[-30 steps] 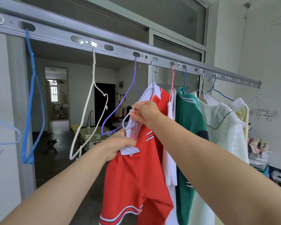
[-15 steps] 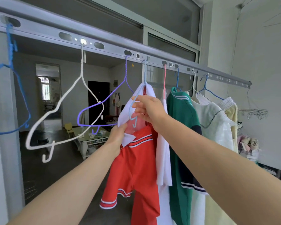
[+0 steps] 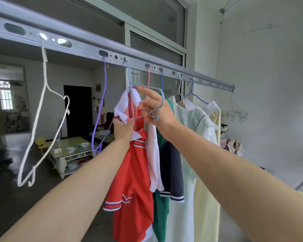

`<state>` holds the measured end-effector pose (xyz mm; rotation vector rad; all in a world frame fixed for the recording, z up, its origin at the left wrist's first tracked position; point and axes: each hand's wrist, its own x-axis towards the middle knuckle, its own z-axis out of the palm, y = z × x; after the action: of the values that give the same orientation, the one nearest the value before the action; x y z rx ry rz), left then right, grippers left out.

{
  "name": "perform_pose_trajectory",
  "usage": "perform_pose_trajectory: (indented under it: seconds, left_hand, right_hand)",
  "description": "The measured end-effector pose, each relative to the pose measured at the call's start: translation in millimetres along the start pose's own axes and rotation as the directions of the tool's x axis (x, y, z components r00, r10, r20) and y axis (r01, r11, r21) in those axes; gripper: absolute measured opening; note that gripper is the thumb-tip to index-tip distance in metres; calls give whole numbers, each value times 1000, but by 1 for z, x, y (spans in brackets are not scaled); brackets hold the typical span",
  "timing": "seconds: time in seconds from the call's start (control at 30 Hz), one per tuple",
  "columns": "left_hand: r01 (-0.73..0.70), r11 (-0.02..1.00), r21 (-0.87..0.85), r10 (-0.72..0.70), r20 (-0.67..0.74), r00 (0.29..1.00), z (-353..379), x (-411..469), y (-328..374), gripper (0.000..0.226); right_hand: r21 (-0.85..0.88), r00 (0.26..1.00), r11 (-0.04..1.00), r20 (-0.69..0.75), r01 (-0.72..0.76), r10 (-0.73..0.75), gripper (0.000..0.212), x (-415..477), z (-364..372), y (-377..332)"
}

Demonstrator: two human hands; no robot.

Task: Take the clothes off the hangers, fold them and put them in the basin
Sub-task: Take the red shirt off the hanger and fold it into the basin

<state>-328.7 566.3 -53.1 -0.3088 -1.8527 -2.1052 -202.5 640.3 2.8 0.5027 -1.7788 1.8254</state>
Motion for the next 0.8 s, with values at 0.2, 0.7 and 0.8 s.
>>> perform_pose_trajectory:
  seconds: [0.2, 0.7, 0.8]
  left_hand:
    - [-142, 928, 344, 202, -145, 969, 12, 19, 16, 69]
    - [-78, 692, 718, -277, 363, 890, 11, 27, -61, 15]
    - [-3, 672, 741, -413, 378, 828, 0, -2, -69, 7]
  right_hand:
    - [146, 980, 973, -60, -177, 188, 24, -2, -26, -21]
    - [379, 974, 900, 17, -214, 225, 12, -14, -68, 3]
    - [315, 983, 934, -26, -166, 183, 20, -19, -66, 15]
